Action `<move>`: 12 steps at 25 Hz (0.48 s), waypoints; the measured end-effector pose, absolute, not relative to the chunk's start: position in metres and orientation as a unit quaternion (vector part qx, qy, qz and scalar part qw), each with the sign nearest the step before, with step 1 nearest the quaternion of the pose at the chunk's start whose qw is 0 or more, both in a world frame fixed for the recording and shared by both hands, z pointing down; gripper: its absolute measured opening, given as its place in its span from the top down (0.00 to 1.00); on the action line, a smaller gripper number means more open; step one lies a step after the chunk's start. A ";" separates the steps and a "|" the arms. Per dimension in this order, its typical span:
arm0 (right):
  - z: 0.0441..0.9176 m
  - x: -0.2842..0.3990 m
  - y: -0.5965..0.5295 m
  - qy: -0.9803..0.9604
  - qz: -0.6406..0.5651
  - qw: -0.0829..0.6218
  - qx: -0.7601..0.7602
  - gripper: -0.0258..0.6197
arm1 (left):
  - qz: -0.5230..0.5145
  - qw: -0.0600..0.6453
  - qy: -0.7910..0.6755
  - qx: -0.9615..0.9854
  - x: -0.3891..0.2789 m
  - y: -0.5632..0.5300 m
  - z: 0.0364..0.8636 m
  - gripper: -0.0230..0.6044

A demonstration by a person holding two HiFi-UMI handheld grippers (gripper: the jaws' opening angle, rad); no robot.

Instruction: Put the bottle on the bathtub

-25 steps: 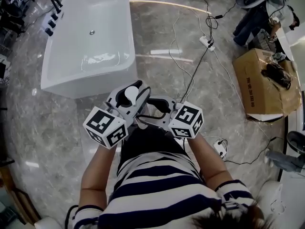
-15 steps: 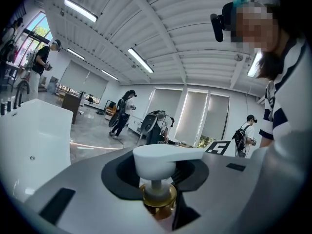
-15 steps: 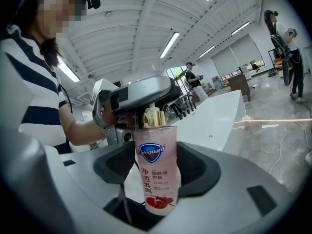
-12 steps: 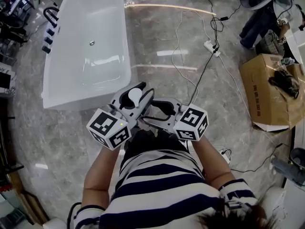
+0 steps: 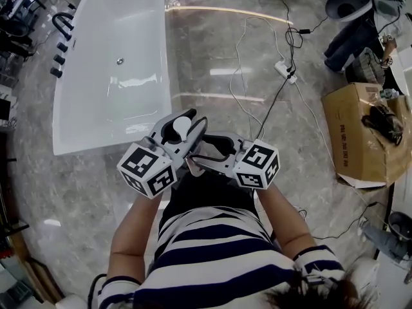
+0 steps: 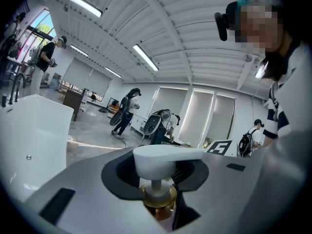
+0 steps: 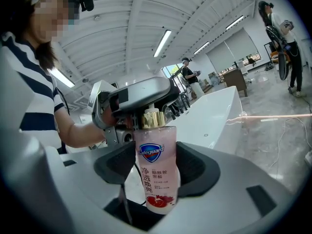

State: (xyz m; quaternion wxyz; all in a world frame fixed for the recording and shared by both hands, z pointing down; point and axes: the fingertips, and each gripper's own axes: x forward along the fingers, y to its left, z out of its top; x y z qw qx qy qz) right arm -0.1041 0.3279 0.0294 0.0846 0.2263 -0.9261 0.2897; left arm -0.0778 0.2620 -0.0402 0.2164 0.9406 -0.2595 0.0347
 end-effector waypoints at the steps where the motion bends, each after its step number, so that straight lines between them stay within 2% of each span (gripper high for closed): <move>1: 0.032 -0.102 0.320 -0.925 0.292 0.084 0.228 0.53 | 0.035 0.218 -0.259 0.940 -0.075 0.254 -0.038 0.75; 12: 0.048 -0.071 0.231 -0.917 0.307 0.109 0.228 0.56 | 0.017 0.240 -0.263 0.934 -0.052 0.162 -0.019 0.75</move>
